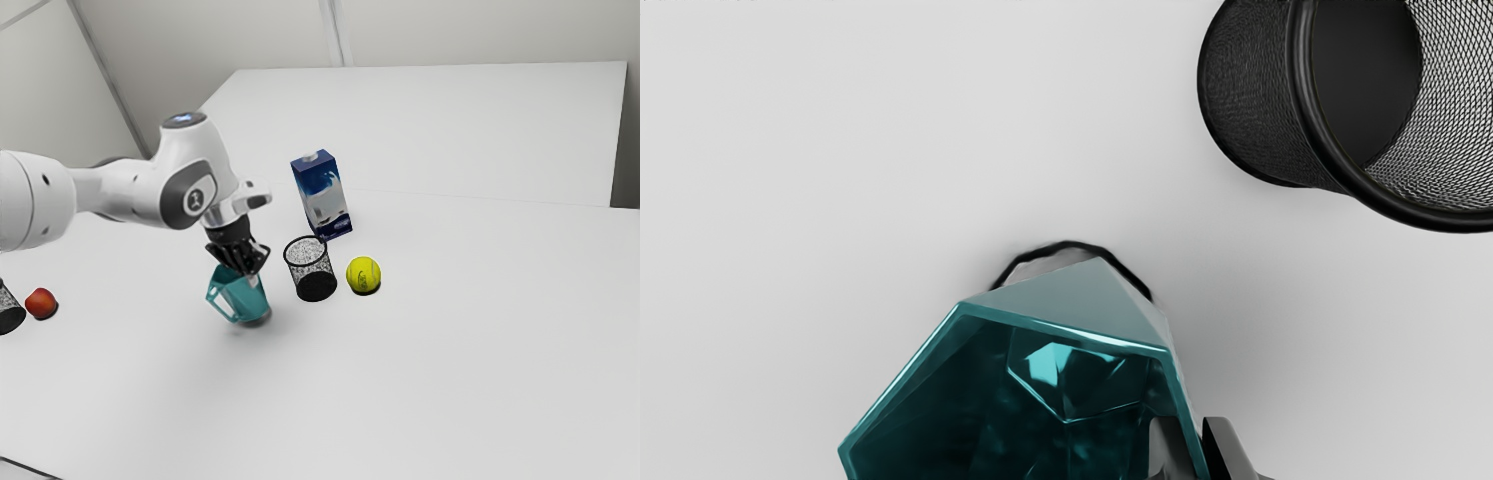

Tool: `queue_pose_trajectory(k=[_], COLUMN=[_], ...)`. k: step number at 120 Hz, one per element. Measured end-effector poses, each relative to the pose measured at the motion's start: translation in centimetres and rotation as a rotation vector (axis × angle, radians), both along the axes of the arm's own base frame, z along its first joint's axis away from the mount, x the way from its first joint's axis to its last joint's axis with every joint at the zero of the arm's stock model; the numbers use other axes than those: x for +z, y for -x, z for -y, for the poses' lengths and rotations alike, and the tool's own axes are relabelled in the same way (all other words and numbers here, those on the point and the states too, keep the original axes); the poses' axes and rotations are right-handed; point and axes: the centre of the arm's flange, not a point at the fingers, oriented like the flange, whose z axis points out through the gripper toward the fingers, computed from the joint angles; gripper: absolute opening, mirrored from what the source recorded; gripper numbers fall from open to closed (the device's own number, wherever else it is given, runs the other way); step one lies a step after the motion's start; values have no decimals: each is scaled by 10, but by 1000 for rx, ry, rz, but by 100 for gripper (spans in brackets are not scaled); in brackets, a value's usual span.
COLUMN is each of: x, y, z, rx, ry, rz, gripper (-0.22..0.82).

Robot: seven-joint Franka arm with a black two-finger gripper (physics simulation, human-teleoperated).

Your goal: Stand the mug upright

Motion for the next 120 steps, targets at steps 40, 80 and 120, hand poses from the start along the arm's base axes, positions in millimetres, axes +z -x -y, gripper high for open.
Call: queue_pose_trajectory(k=[40, 80, 120], x=[-12, 85, 223], y=[-5, -23, -76], z=[2, 5, -18], rx=[32, 51, 67], ry=[-7, 4, 9], rz=[17, 151, 188], gripper=[10, 50, 58])
